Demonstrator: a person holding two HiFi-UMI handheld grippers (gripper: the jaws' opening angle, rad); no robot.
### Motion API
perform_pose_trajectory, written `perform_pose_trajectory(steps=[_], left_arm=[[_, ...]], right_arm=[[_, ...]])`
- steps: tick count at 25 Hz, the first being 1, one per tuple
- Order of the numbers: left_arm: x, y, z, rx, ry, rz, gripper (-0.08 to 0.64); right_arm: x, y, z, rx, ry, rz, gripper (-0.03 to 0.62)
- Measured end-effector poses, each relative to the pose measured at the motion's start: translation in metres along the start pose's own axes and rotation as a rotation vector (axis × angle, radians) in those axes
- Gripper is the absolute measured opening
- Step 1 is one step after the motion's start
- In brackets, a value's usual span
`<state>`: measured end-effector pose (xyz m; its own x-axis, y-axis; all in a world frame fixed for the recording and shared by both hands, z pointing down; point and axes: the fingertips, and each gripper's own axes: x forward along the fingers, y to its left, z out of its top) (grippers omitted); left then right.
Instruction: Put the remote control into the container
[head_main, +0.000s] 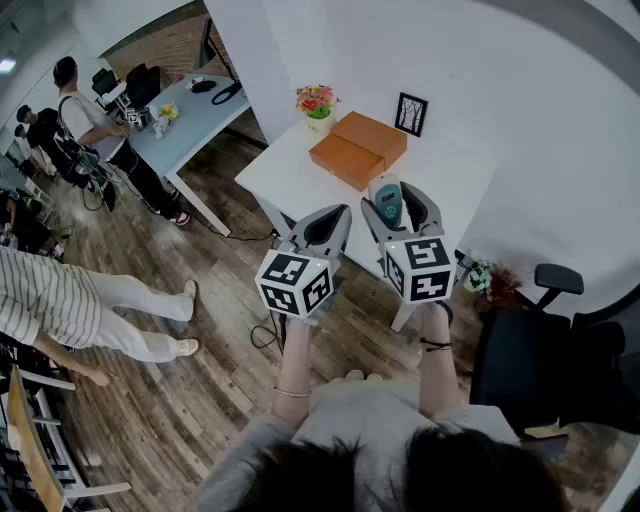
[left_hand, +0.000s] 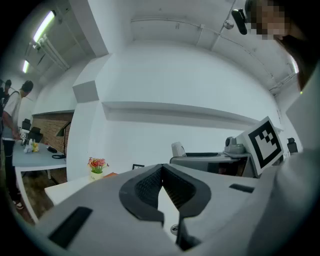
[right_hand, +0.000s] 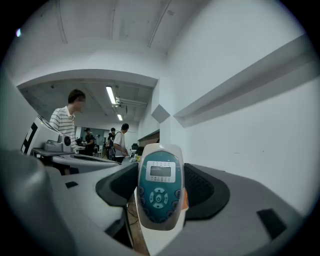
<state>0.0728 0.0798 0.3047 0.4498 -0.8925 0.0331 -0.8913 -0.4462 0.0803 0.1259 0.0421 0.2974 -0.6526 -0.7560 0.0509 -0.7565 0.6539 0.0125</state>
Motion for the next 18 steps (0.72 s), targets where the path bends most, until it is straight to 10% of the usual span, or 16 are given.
perform_pose_trajectory(steps=[18], left_arm=[[-0.005,0.000,-0.021,-0.036,0.033,0.041,0.003]], right_arm=[[0.003,-0.009,-0.015,0.036,0.034,0.013,0.284]])
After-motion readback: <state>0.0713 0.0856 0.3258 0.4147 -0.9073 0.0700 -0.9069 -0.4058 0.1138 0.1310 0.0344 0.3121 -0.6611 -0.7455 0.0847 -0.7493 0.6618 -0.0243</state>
